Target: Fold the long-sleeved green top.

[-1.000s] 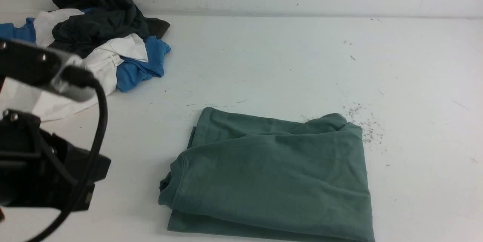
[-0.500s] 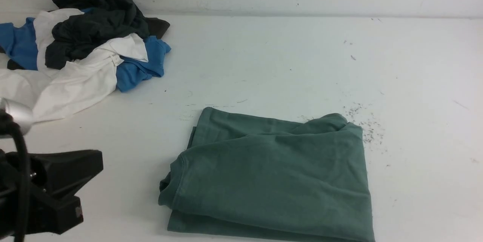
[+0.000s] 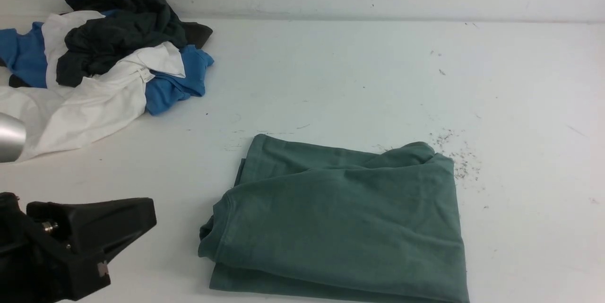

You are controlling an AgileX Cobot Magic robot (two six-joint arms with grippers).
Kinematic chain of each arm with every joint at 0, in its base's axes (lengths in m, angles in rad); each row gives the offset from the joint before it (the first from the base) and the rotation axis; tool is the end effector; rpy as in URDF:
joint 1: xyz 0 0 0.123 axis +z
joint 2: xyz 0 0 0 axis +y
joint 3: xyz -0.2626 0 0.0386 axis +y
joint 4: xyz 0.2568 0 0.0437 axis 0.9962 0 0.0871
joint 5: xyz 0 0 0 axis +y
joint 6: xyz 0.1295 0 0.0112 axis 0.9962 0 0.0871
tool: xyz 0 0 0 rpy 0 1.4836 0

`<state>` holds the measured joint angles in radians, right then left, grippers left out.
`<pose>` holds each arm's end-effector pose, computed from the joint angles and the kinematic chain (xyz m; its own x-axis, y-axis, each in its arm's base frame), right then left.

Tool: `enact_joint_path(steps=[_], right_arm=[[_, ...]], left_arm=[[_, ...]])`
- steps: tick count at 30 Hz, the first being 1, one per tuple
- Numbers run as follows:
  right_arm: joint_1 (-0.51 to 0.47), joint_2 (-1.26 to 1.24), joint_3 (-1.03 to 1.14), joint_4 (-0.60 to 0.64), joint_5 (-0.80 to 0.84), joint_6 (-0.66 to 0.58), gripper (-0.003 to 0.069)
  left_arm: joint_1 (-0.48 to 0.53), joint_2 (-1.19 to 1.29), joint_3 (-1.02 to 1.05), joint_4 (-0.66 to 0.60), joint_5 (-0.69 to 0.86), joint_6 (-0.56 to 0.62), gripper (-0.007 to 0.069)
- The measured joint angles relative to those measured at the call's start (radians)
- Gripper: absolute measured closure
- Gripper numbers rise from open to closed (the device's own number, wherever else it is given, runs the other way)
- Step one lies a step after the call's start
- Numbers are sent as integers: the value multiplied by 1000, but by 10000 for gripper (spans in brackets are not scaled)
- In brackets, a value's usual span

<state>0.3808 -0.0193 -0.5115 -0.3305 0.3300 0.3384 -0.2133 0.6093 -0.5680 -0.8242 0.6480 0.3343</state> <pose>0.0602 0.0093 0.3629 0.2716 0.1350 -0.9529 -0.2832 0.9575 0.0550 0.1549 -0.0926 0.2895 -0.5928 -0.2092 -0.7777 0.3929 0.7678 -0.5061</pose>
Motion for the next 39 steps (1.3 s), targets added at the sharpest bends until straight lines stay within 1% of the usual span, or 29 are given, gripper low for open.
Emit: enact_joint_path(steps=[2, 5, 8, 9, 11, 12, 14, 15, 17, 20, 21, 22, 23, 24, 25, 28, 30, 31, 32, 33, 36, 37, 39], right_arm=[[0, 0, 0, 0, 0, 0, 673], [0, 0, 0, 0, 0, 0, 673], [0, 0, 0, 0, 0, 0, 673], [0, 0, 0, 0, 0, 0, 673], [0, 0, 0, 0, 0, 0, 673], [0, 0, 0, 0, 0, 0, 673], [0, 0, 0, 0, 0, 0, 673], [0, 0, 0, 0, 0, 0, 673], [0, 0, 0, 0, 0, 0, 673], [0, 0, 0, 0, 0, 0, 673], [0, 0, 0, 0, 0, 0, 673], [0, 0, 0, 0, 0, 0, 673], [0, 0, 0, 0, 0, 0, 673], [0, 0, 0, 0, 0, 0, 673], [0, 0, 0, 0, 0, 0, 673], [0, 0, 0, 0, 0, 0, 673], [0, 0, 0, 0, 0, 0, 673], [0, 0, 0, 0, 0, 0, 673], [0, 0, 0, 0, 0, 0, 673], [0, 0, 0, 0, 0, 0, 673], [-1, -1, 0, 0, -3, 0, 673], [-1, -1, 0, 0, -3, 0, 673], [-1, -1, 0, -1, 0, 0, 673]], left_arm=[[0, 0, 0, 0, 4, 6, 629], [0, 0, 0, 10, 3, 59, 629], [-3, 0, 0, 16, -3, 173, 629], [-11, -1, 0, 18, -14, 244, 629], [-19, -1, 0, 18, -24, 334, 629], [-24, -1, 0, 18, -25, 420, 629], [-26, -1, 0, 18, -28, 483, 629], [-26, -1, 0, 18, -29, 490, 629], [-27, -10, 2, 19, -39, 546, 629], [-27, -45, 14, 43, -45, 538, 629], [-27, -95, 30, 84, -45, 498, 629], [-27, -102, 32, 94, -46, 493, 629], [-27, -155, 49, 142, -46, 448, 629], [-27, -172, 55, 149, -47, 433, 629], [-25, -240, 84, 218, -50, 371, 629], [-8, -356, 146, 353, -80, 220, 629], [9, -440, 196, 451, -103, 89, 629], [21, -498, 229, 522, -111, 14, 629], [25, -517, 241, 531, -114, -8, 629], [41, -583, 287, 607, -121, -80, 629], [68, -621, 358, 724, -127, -182, 629], [70, -621, 362, 724, -127, -187, 629], [118, -622, 421, 797, -128, -244, 629]])
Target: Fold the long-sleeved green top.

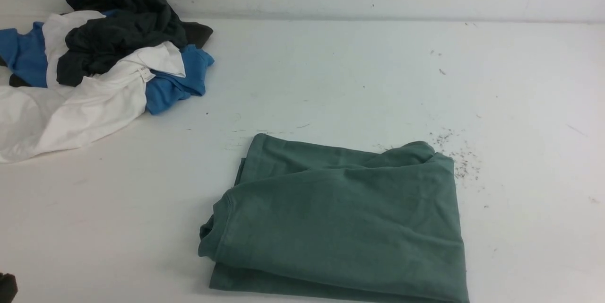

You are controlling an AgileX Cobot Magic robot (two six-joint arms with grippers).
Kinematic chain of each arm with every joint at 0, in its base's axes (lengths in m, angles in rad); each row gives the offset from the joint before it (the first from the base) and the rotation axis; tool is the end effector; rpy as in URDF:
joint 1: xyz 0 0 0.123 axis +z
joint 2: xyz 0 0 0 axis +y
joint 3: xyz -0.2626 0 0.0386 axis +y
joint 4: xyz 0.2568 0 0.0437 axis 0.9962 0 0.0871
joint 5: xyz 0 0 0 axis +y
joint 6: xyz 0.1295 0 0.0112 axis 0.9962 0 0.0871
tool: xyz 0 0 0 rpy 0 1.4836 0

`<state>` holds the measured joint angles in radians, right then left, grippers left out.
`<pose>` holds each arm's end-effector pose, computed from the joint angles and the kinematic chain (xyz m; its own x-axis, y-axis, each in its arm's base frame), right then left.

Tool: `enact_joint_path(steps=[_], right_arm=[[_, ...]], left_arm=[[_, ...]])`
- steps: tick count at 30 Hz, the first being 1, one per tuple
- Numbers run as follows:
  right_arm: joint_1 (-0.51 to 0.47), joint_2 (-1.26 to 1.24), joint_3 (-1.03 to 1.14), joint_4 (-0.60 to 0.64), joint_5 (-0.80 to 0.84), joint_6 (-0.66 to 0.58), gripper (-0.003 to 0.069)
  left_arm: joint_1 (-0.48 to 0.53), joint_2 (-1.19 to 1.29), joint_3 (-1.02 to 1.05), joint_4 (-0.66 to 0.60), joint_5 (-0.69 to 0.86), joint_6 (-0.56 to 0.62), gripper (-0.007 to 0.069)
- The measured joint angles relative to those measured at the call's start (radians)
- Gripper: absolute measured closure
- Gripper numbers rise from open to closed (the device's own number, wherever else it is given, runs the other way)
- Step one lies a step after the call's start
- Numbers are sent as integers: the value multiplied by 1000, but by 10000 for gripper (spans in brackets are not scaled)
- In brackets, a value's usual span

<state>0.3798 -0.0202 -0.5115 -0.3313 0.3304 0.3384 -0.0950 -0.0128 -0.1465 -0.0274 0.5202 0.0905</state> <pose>0.0601 0.0092 0.3629 0.2725 0.1343 -0.9527 -0.2818 0.9579 0.0544 0.1080 -0.0121 0.2069 -0.2611 0.0919 -0.9609 0.1256 0.9902 0.0605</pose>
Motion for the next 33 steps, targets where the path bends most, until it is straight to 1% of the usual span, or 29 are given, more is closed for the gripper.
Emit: enact_joint_path(steps=[1, 2, 4, 7, 11, 16, 33], right_arm=[[0, 0, 0, 0, 0, 0, 673], [0, 0, 0, 0, 0, 0, 673], [0, 0, 0, 0, 1, 0, 673], [0, 0, 0, 0, 1, 0, 673], [0, 0, 0, 0, 0, 0, 673], [0, 0, 0, 0, 3, 0, 673], [0, 0, 0, 0, 12, 0, 673]], left_arm=[[0, 0, 0, 3, 0, 0, 629], [45, 0, 30, 22, -2, -16, 629], [66, 0, 45, 27, -9, -21, 629], [97, 0, 112, 33, -76, -23, 629], [89, 0, 165, 34, -136, -23, 629], [50, 0, 165, 34, -139, -16, 629], [46, 0, 165, 34, -139, -16, 629]])
